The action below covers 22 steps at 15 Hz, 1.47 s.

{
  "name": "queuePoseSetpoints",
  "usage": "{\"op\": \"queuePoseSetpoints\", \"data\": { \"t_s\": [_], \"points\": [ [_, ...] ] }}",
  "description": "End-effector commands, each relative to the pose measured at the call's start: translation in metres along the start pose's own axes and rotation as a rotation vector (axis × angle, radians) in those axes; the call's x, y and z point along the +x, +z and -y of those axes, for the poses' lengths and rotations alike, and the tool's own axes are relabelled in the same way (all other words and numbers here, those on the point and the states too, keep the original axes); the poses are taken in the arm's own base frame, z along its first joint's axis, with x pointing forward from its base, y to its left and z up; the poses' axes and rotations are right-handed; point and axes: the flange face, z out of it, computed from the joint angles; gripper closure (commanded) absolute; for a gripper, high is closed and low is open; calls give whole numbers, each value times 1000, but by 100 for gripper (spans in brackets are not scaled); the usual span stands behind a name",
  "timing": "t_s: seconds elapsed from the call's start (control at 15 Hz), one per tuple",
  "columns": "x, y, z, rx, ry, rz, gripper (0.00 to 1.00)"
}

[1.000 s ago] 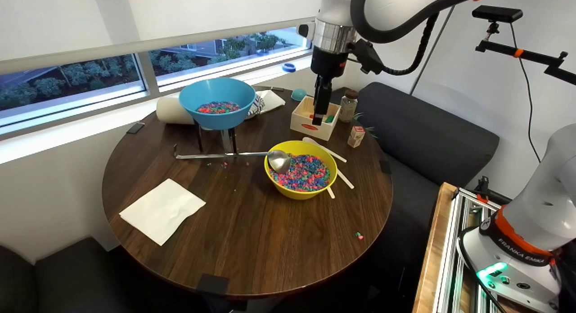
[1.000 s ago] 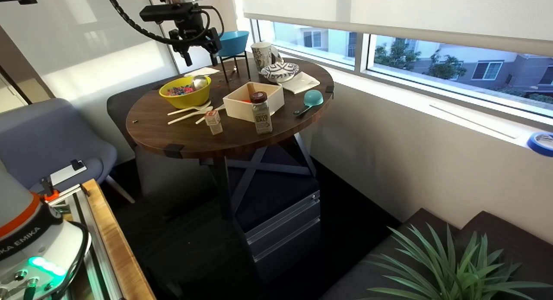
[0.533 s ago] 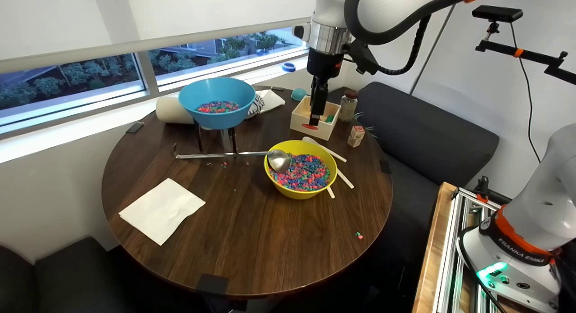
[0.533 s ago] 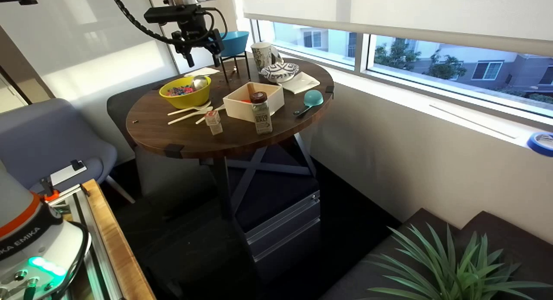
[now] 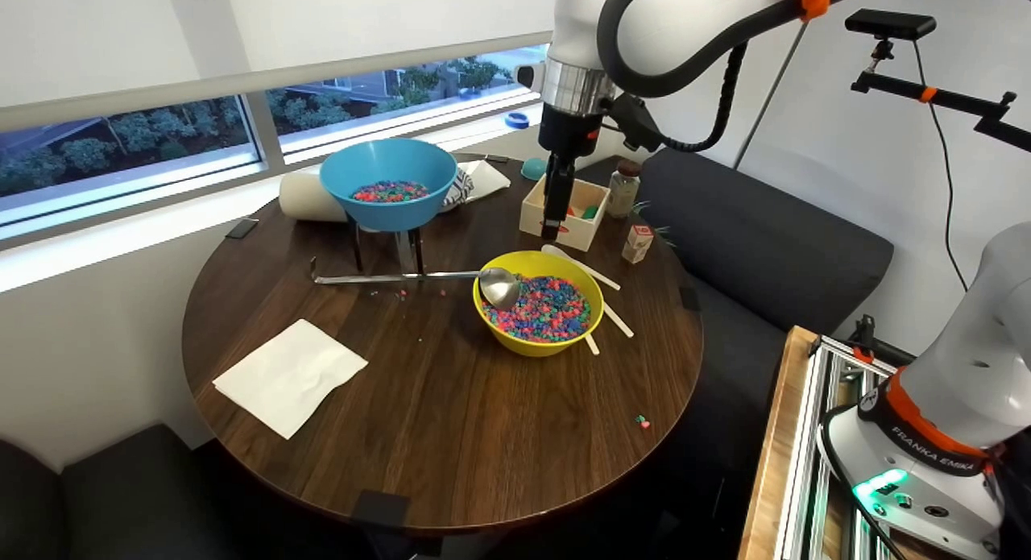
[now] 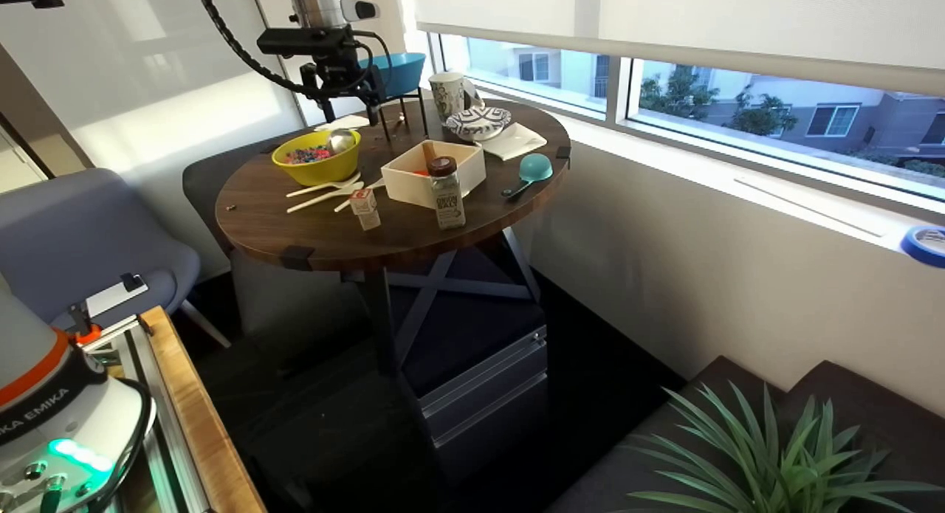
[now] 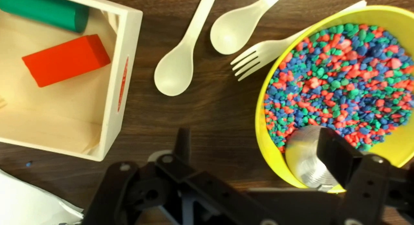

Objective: Slide the yellow bowl forward on the table

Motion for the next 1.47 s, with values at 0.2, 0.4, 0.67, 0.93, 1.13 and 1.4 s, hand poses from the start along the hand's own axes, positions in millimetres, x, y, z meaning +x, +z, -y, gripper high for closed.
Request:
{"op": "queuePoseSetpoints", "data": {
  "t_s": [0.2,0.4,0.67,0.93,1.13,1.4],
  "points": [
    [16,36,-5,27,-18,-46,14],
    [19,51,-6,51,-36,-38,45],
    [21,62,-5,82,-62,-26,65],
    [23,62,-3,103,-88,-33,91],
    [25,61,-4,89,-104,-33,100],
    [30,56,-8,65,-153,-23,97]
  ]
}}
